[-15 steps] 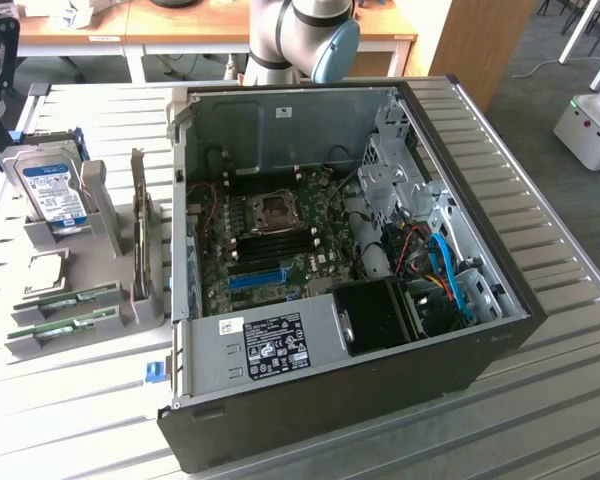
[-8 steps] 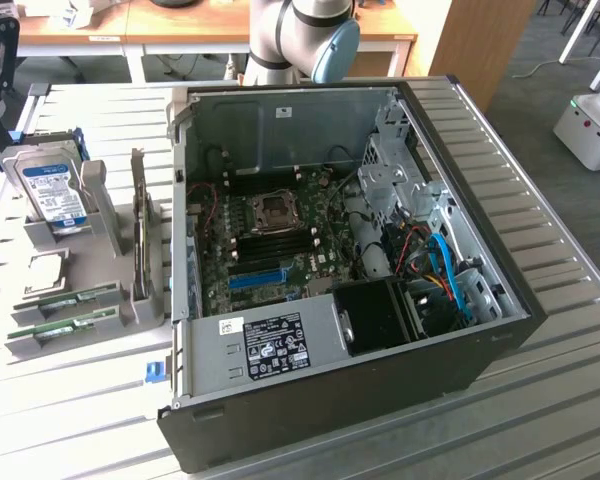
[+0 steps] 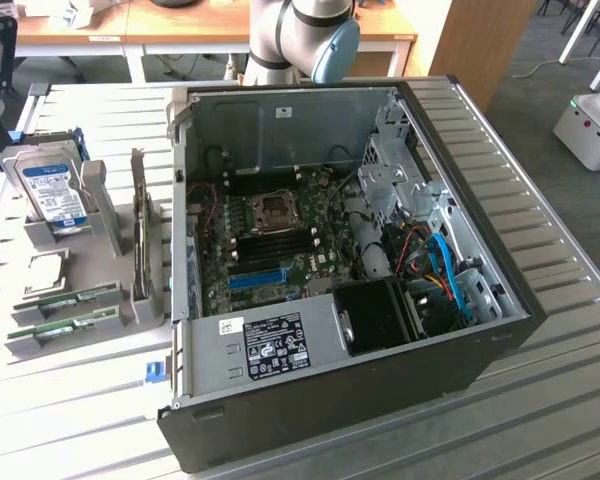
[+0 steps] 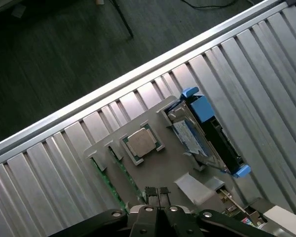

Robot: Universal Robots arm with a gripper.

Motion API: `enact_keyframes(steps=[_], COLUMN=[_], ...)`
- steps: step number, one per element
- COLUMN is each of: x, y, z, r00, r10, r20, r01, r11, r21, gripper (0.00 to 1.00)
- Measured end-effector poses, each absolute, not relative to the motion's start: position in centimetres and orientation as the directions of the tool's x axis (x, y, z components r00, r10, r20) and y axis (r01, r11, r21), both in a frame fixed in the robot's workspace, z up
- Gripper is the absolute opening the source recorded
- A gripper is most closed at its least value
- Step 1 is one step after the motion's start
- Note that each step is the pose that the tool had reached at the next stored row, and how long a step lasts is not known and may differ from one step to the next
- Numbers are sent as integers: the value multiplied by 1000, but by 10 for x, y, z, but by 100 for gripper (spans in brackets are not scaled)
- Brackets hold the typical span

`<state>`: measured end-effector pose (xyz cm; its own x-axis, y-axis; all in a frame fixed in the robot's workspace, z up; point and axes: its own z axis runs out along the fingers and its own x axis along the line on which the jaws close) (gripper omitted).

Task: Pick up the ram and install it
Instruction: 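Pick up the ram and move it above insertion slot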

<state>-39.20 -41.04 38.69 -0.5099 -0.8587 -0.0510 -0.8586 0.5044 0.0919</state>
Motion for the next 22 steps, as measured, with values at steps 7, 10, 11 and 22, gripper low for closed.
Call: enact_keyframes(steps=[7, 10, 11, 22], x=[-392, -392, -392, -392], y=[-410, -410, -410, -410], z=[386, 386, 386, 386], r00=[-400, -356, -342, -217], r10=[-915, -933, -938, -975], r20=[-51, -51, -51, -52], r01=[-914, -932, -937, -973], r11=[394, 350, 336, 212], r21=[92, 92, 92, 92], gripper=[11, 11, 11, 11])
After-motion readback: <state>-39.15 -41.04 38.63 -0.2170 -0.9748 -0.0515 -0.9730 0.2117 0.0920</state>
